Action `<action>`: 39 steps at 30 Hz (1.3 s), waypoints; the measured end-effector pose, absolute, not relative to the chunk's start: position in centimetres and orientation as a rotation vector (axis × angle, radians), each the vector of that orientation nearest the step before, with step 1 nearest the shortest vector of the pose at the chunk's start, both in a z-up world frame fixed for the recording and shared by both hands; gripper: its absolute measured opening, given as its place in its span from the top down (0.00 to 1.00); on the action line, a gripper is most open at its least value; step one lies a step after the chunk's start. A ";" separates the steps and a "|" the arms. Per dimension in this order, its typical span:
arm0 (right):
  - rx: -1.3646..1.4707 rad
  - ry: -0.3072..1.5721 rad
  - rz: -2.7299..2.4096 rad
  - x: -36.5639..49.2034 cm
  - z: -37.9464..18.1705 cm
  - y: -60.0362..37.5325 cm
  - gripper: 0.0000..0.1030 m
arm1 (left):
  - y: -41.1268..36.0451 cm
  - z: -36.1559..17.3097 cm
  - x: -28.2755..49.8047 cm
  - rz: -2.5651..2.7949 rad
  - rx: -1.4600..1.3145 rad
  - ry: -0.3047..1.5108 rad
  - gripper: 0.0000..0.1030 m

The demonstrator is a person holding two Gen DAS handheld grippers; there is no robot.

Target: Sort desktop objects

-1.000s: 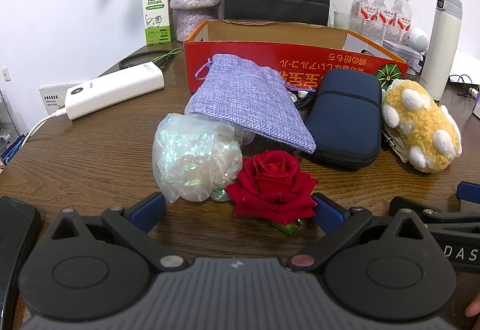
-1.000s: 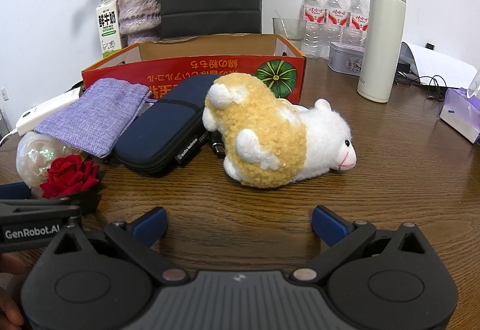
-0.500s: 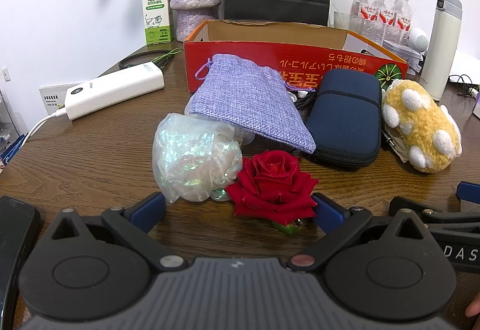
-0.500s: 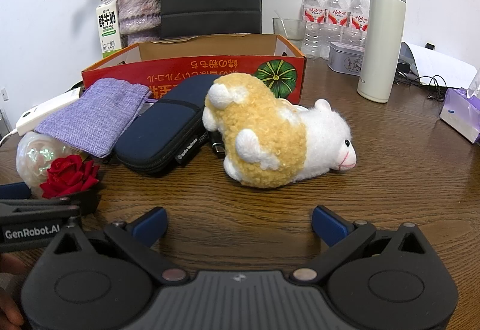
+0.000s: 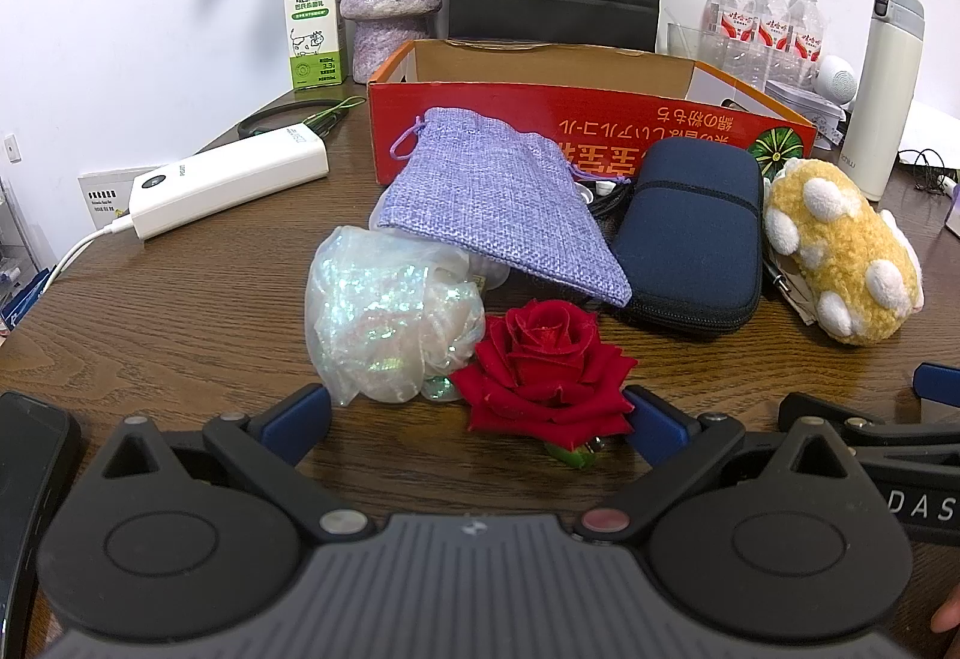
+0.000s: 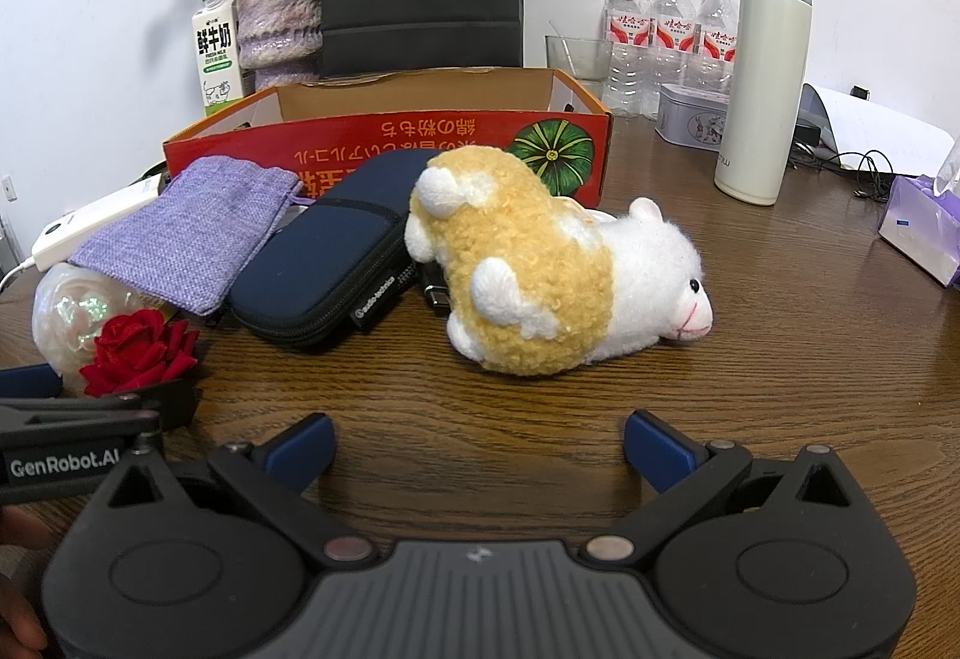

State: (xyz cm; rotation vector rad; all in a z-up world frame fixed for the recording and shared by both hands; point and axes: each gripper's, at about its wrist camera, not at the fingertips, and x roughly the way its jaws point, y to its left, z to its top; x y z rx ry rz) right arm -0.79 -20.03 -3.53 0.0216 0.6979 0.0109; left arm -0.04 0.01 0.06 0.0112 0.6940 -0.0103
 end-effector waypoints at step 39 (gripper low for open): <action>0.125 0.692 0.206 -4.6 -1.6 -22.4 0.02 | 1.7 2.7 -5.4 -0.186 0.028 0.570 0.00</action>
